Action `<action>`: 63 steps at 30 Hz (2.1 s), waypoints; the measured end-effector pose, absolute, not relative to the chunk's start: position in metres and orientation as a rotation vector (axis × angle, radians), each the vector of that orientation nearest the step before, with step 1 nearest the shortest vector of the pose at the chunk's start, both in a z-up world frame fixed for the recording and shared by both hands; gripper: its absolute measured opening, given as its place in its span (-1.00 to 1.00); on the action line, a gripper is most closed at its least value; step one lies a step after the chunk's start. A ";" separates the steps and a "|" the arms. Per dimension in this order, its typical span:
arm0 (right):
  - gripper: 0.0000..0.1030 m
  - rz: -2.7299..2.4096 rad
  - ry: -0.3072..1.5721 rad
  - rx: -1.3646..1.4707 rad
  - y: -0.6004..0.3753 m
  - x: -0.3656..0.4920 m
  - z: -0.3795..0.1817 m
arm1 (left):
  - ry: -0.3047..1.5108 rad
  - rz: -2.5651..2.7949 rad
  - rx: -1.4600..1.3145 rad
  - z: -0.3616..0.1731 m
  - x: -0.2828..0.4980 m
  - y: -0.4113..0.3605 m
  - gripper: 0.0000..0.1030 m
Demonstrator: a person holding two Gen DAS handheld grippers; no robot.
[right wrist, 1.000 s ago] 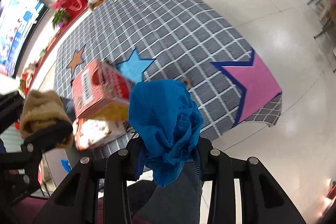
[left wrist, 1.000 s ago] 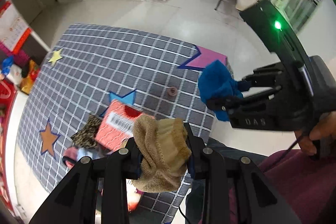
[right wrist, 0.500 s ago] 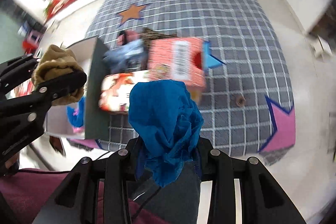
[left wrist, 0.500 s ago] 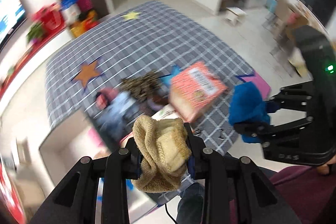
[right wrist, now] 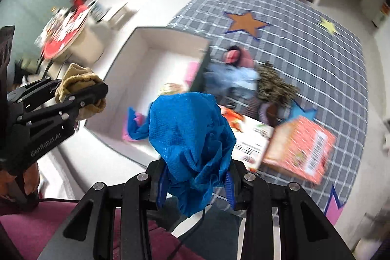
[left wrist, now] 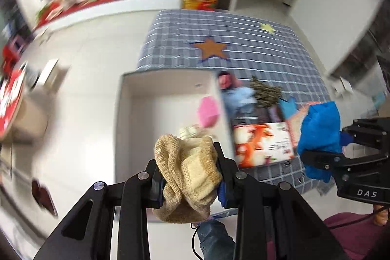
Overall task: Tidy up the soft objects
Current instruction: 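Carry the tan hat and blue cloth with both tools over the white box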
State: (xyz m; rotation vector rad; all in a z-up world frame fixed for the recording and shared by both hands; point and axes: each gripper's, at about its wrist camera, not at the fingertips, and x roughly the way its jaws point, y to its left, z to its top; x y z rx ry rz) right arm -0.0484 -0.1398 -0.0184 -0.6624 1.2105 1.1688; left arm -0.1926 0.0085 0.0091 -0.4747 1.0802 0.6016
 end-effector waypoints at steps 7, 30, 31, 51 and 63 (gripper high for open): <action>-0.26 1.261 1.205 -0.758 -0.100 -0.067 -0.021 | 1.089 0.730 -0.604 -0.008 -0.237 0.025 -0.33; -0.26 1.320 1.311 -0.810 -0.039 -0.079 -0.038 | 1.161 0.761 -0.772 -0.057 -0.219 0.028 -0.32; -0.26 1.321 1.312 -0.814 -0.038 -0.080 -0.038 | 1.163 0.761 -0.773 -0.058 -0.219 0.028 -0.32; -0.25 1.297 1.330 -0.805 -0.036 -0.076 -0.045 | 1.192 0.765 -0.763 -0.067 -0.211 0.032 -0.31; -0.25 1.282 1.332 -0.799 -0.035 -0.075 -0.051 | 1.212 0.798 -0.765 -0.076 -0.213 0.039 -0.31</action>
